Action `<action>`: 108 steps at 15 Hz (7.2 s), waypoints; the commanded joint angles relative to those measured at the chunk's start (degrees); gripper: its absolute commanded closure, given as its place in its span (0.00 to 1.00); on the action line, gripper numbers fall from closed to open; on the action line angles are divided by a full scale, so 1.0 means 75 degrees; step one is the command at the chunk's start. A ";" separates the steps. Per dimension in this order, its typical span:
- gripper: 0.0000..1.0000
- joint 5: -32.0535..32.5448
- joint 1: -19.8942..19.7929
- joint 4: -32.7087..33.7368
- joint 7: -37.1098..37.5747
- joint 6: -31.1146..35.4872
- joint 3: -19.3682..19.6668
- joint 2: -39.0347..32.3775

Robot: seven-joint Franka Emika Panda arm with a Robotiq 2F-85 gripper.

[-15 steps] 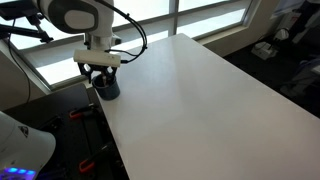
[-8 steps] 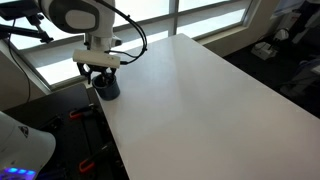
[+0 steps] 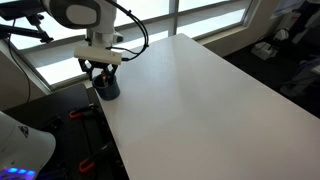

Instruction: Remove the marker from the mug cup and place it on the table

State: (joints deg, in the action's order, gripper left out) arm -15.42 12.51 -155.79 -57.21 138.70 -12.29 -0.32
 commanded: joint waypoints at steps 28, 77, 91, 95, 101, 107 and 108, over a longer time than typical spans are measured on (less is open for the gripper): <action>0.60 0.0939 0.0121 -0.0393 0.0069 0.1279 -0.0131 -0.0117; 0.98 0.1287 -0.0019 -0.0447 0.0224 0.1426 -0.0312 -0.0156; 1.00 0.0525 0.0039 -0.0183 -0.0079 0.1023 -0.0323 0.0293; 1.00 0.0698 0.0063 -0.0131 0.0027 0.1003 -0.0220 0.0595; 1.00 0.0725 0.0124 -0.0067 0.0032 0.0852 -0.0059 0.0839; 1.00 0.0673 0.0151 0.0129 0.0094 -0.0742 0.0069 0.1211; 0.75 0.0690 0.0146 0.0124 0.0051 -0.0892 0.0106 0.1270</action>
State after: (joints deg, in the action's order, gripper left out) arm -10.00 12.54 -155.37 -56.82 136.92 -12.79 6.66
